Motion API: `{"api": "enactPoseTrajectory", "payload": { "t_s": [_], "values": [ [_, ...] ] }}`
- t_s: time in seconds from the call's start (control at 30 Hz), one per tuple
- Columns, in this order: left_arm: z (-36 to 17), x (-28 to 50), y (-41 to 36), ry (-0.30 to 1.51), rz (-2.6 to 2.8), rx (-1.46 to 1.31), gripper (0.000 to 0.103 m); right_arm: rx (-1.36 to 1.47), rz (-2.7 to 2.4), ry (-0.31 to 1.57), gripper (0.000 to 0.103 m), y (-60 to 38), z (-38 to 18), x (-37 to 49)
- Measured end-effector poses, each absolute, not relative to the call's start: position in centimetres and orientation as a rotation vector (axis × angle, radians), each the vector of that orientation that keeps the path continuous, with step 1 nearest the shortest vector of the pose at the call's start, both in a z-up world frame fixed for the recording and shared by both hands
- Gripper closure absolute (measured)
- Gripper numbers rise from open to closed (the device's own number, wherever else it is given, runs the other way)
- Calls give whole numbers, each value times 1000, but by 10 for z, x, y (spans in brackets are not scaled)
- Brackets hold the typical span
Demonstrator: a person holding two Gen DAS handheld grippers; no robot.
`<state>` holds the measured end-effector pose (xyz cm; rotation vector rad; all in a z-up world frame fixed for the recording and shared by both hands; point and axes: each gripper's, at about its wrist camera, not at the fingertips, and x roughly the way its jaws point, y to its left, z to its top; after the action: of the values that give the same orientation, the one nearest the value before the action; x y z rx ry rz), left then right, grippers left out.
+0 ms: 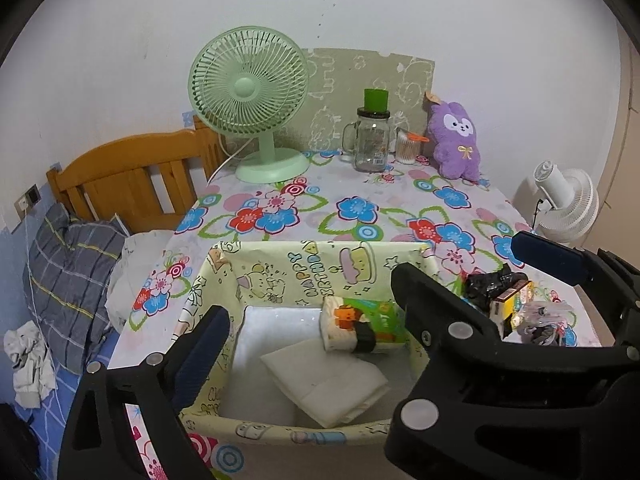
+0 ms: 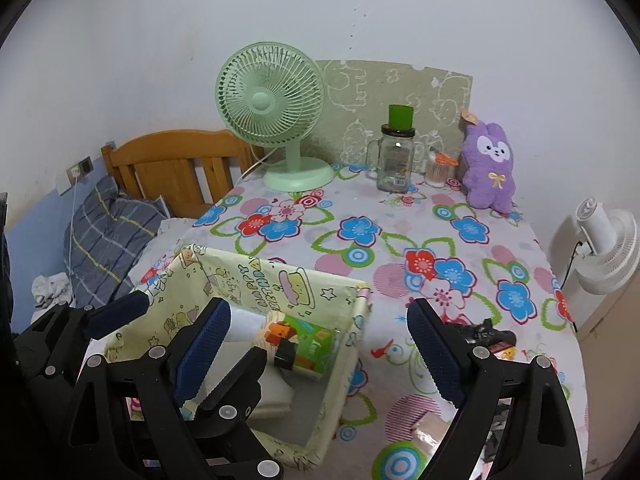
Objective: Organize soft objects
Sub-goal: 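Withdraw both tools from the box toward the remaining items on the table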
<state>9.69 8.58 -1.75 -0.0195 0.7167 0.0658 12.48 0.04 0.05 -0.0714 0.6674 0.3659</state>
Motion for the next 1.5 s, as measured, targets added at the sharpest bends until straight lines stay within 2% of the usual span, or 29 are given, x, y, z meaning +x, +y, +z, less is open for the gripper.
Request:
{"api": "enactPoseTrajectory", "payload": {
  "t_s": [0.37, 0.83, 1.07, 1.17, 1.5],
  "values": [
    [-4, 84, 58, 679, 37, 2, 0, -67, 340, 623, 11, -28, 14, 107],
    [2, 72, 19, 666, -13, -21, 0, -52, 314, 595, 7, -68, 23, 93],
    [-1, 62, -5, 609, -9, 2, 0, -55, 301, 567, 6, -92, 19, 81],
    [-4, 60, -16, 620, -40, -5, 0, -48, 278, 552, 3, -102, 16, 75],
    [-24, 61, -48, 636, -87, 22, 0, -38, 227, 574, 2, -134, -4, 69]
  ]
}}
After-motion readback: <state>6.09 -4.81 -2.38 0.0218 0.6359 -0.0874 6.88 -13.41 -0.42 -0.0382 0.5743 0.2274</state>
